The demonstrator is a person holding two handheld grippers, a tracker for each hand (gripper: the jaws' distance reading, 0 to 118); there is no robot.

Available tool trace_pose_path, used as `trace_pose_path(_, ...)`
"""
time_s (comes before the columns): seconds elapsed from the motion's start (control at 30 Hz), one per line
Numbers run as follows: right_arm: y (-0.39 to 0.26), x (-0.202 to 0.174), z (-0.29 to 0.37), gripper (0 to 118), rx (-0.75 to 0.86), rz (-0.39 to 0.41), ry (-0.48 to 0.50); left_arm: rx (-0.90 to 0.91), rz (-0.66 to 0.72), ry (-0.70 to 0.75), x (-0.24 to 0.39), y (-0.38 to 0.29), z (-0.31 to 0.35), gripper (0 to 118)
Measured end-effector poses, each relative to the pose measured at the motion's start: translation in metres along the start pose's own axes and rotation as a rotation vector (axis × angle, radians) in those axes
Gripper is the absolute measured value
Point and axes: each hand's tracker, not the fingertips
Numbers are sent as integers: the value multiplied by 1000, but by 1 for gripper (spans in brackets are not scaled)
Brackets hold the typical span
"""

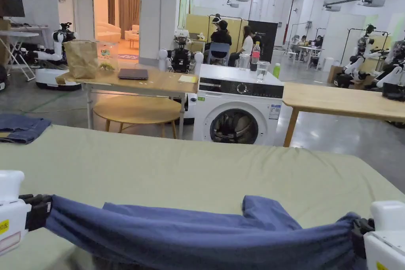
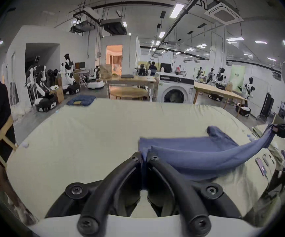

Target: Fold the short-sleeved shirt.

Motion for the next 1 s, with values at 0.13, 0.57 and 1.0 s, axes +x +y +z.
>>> trace_pose_path(0.13,-49,-10,10,0,-104,11,21,-93,-30,39,3,-53,11,0)
trace_pose_path(0.57,-157,-17,-26,0,-439,35,58,-405,-102,72,-1,-162,-23,0)
trace_pose_path(1.0,-116,-33,-1,56,-239,-31,34,-300,-61,23,10,-136,-24,48)
